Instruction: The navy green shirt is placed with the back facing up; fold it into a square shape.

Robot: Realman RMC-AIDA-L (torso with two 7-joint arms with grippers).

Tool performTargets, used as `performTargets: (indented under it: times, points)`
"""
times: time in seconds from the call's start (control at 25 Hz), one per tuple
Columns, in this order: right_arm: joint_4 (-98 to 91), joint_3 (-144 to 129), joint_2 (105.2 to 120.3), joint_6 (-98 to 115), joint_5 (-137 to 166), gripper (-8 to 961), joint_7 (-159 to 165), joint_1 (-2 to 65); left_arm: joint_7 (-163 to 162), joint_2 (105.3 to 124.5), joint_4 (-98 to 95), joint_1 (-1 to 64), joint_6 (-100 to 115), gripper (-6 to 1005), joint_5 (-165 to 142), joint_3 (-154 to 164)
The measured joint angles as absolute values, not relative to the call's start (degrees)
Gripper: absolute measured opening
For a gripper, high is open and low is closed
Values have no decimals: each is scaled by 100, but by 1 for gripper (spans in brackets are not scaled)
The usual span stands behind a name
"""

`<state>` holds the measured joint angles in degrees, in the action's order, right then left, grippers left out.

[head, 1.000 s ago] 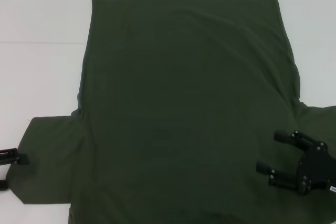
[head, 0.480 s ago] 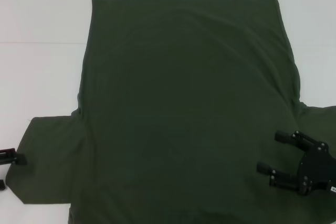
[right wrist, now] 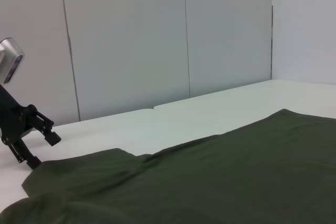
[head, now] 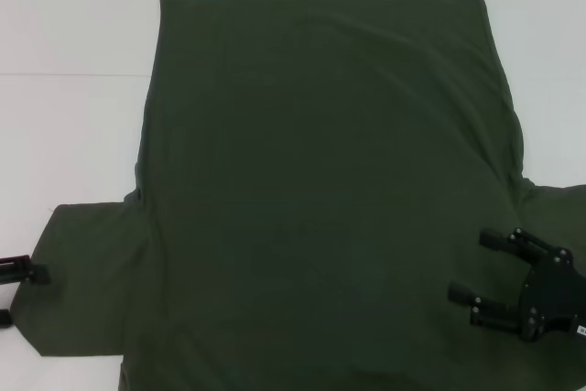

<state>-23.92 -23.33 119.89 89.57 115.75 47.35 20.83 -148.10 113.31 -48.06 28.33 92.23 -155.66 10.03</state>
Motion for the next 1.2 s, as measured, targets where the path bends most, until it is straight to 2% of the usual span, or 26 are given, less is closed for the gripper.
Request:
performTargets:
  times: [1.12,1.2]
  points:
    - [-2376,-2320,11988,9013,11575,931,4737,2081,-14738,11334,-4483,3086,8969,899,-15520,1434]
    - [-2387,-2319,11987,9053,11573,931,4737,2074,-14696,11342,-4508,3083,8953,825,-15517,1443]
